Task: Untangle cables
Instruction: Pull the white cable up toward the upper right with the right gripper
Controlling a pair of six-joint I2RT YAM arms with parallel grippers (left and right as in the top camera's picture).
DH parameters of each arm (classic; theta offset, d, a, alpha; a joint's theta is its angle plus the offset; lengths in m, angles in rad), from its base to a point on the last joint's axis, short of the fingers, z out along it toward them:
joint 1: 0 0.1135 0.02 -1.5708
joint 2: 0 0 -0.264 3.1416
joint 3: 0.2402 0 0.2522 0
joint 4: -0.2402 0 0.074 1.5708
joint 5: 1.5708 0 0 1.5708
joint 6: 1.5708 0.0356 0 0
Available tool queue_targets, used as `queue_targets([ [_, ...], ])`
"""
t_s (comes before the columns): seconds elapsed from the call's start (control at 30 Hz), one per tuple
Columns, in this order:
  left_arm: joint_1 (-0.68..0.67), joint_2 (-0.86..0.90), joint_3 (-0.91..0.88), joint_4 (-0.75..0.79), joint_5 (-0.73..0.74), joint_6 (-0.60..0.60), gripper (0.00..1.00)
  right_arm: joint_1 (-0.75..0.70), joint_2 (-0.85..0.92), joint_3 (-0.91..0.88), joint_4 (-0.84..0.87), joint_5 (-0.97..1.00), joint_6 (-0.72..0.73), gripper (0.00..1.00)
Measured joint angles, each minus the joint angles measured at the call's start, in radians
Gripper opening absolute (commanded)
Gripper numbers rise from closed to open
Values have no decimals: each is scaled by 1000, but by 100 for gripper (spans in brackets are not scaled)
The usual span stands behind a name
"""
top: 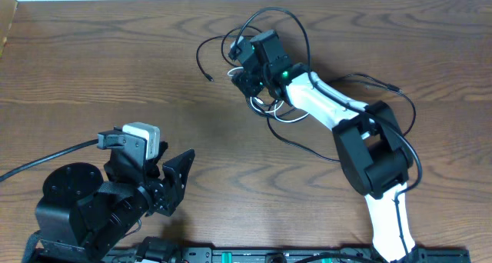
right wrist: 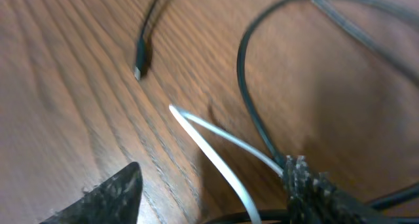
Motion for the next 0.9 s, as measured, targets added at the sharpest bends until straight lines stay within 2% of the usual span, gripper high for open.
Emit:
queue_targets([
  [0.13, 0, 0, 0, 0, 0, 0, 53, 0, 31, 0, -3, 2, -5, 54],
  [0.2, 0, 0, 0, 0, 0, 0, 53, 0, 37, 0, -4, 0, -4, 46],
  [0.23, 0, 0, 0, 0, 0, 0, 52, 0, 38, 0, -3, -1, -3, 39],
  [0.33, 0, 0, 0, 0, 0, 0, 52, 0, 38, 0, -3, 0, 11, 6],
  [0.37, 0, 0, 0, 0, 0, 0, 53, 0, 38, 0, -3, -2, 14, 1],
  [0.7, 0, 0, 0, -8, 0, 0, 52, 0, 17, 0, -124, -5, 80, 1],
  [0.9, 0, 0, 0, -12, 0, 0, 53, 0, -191, -6, -149, -2, 98, 1],
])
